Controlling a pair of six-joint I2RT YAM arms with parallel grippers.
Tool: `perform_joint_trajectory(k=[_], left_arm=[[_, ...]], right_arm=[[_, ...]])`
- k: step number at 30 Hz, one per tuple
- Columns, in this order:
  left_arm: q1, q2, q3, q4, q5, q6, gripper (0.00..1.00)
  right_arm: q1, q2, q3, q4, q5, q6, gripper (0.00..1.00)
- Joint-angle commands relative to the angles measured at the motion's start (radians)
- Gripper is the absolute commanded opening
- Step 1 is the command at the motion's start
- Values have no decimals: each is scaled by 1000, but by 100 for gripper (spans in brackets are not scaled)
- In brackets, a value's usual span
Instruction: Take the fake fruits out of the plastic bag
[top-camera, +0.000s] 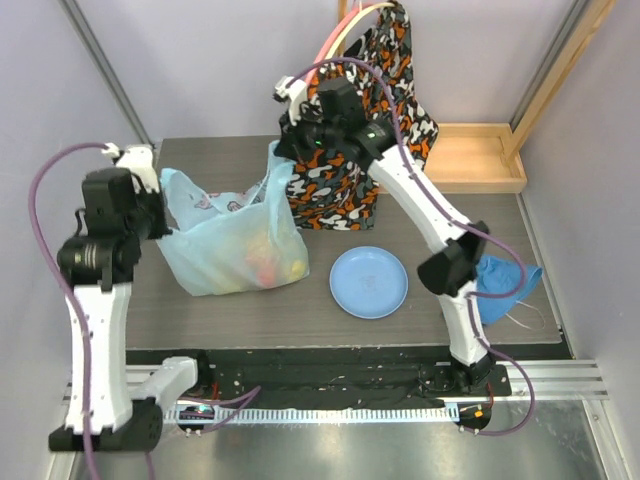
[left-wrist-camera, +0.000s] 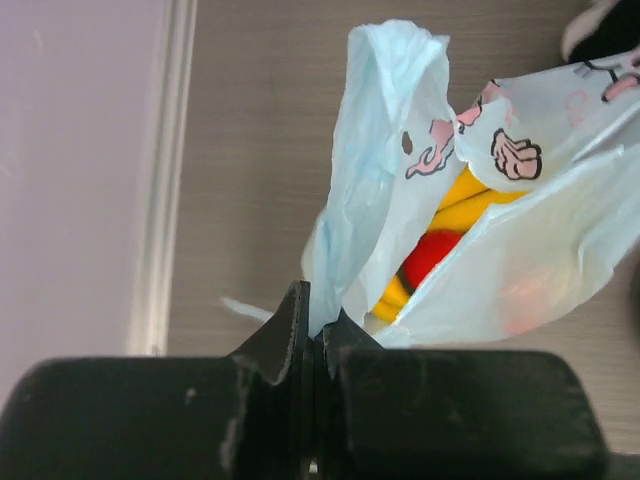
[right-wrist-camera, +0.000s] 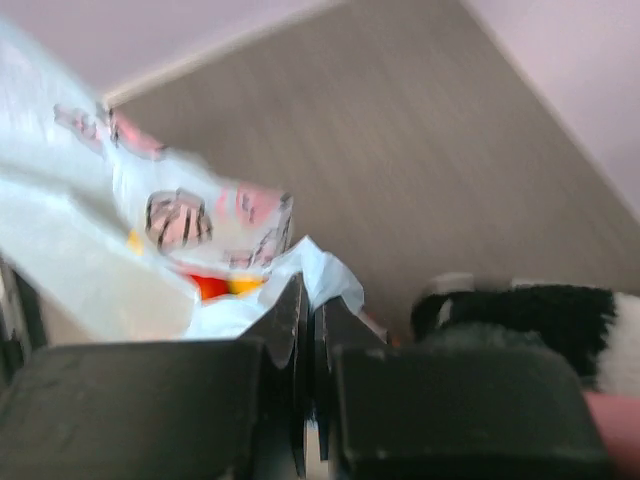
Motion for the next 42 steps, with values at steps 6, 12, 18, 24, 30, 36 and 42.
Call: perform_joint_trajectory(k=[6,12,18,24,30,36,42], left_arm=[[379,471,317,99,321,-352,0],[417,567,693,145,430,-277,0],[419,357,538,71,465,-221,0],[417,66,30,-145,419,-119,0],[413,-117,-228,-200,431,-235,5],[436,-132,-337,-253,573,-243,48],[434,-197,-331,-217,683,-243,68]], right_arm=[[36,257,208,558,336,6,1],[38,288,306,745,435,-51,1],[29,-6,-82,782,353,-175,1],[6,-262,-629,734,306,-319,1],[32,-434,-917,549,248,-304,1],[44,-517,-966,333,235,-289,31],[64,-671,-906,227,171,-257,64]])
